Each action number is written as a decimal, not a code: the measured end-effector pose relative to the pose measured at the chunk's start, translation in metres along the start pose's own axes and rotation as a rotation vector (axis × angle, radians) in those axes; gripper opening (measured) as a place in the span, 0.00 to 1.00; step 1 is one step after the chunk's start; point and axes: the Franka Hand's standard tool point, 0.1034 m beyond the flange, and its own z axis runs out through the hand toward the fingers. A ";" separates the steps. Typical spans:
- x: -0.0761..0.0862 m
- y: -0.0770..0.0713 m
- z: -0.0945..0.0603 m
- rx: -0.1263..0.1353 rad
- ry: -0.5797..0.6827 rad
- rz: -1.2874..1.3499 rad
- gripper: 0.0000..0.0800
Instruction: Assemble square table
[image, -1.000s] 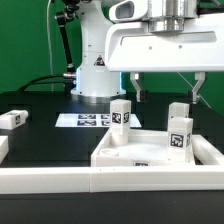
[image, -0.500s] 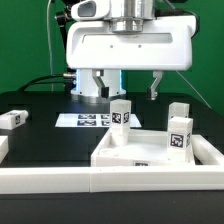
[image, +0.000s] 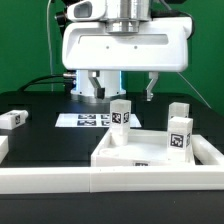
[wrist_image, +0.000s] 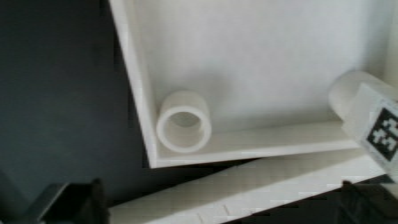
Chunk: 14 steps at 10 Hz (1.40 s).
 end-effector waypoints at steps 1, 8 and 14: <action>-0.006 0.032 0.003 -0.011 0.002 -0.023 0.81; -0.014 0.095 0.009 -0.037 -0.009 -0.014 0.81; -0.061 0.128 0.018 -0.033 -0.088 0.109 0.81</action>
Offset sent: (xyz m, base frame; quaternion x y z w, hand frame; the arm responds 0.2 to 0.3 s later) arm -0.0221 -0.0478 -0.0014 0.0046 0.0211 -0.0228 0.9995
